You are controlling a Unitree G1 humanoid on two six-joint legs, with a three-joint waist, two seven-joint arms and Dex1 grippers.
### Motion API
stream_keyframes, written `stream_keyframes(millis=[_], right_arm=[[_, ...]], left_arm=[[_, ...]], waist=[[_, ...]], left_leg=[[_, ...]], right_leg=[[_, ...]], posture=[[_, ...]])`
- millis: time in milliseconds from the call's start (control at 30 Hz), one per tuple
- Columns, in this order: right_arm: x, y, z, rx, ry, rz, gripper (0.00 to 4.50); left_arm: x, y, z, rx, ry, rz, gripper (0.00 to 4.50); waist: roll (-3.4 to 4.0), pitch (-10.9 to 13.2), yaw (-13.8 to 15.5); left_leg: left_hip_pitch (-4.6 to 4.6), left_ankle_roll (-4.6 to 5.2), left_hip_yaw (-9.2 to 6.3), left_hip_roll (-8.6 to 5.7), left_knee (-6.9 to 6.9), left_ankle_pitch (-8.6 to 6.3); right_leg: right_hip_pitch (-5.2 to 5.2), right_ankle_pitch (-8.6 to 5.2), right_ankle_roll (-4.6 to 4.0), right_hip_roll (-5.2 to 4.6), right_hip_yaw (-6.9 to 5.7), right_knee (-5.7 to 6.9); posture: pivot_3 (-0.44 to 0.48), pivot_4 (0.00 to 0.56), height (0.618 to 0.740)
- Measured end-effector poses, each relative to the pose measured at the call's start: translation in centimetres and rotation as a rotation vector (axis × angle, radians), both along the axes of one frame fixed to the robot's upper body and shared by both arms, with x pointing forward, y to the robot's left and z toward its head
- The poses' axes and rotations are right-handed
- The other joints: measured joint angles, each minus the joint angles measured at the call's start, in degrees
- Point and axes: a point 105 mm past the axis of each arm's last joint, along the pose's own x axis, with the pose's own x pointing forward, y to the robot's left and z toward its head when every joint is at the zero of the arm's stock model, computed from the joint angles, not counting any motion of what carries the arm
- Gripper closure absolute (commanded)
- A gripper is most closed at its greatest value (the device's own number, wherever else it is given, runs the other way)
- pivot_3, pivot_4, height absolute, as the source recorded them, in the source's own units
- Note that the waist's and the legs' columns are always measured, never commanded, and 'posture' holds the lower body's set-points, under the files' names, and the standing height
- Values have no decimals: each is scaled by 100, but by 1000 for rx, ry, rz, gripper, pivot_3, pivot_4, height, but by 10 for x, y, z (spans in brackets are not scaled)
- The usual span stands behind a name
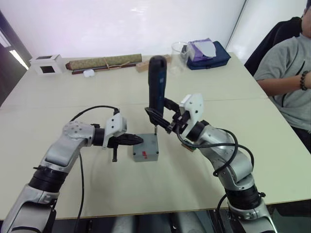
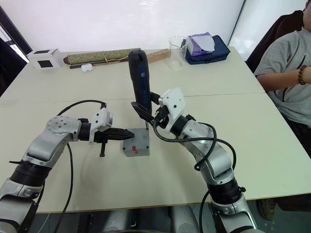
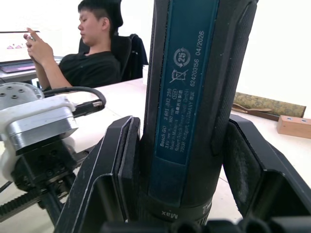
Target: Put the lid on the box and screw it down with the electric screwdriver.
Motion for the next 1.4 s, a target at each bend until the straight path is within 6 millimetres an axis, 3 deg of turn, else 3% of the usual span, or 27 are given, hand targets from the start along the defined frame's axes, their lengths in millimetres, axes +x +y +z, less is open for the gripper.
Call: stream_keyframes(millis=[1400], right_arm=[[-1, 3, -1, -16, -29, 29, 2432]], left_arm=[[2, -2, -1, 7, -9, -5, 4500]], waist=[[0, -1, 0]], left_leg=[[5, -1, 0, 0, 2, 1]], right_leg=[[0, -1, -1, 1, 1, 13]], posture=[[0, 150, 736]])
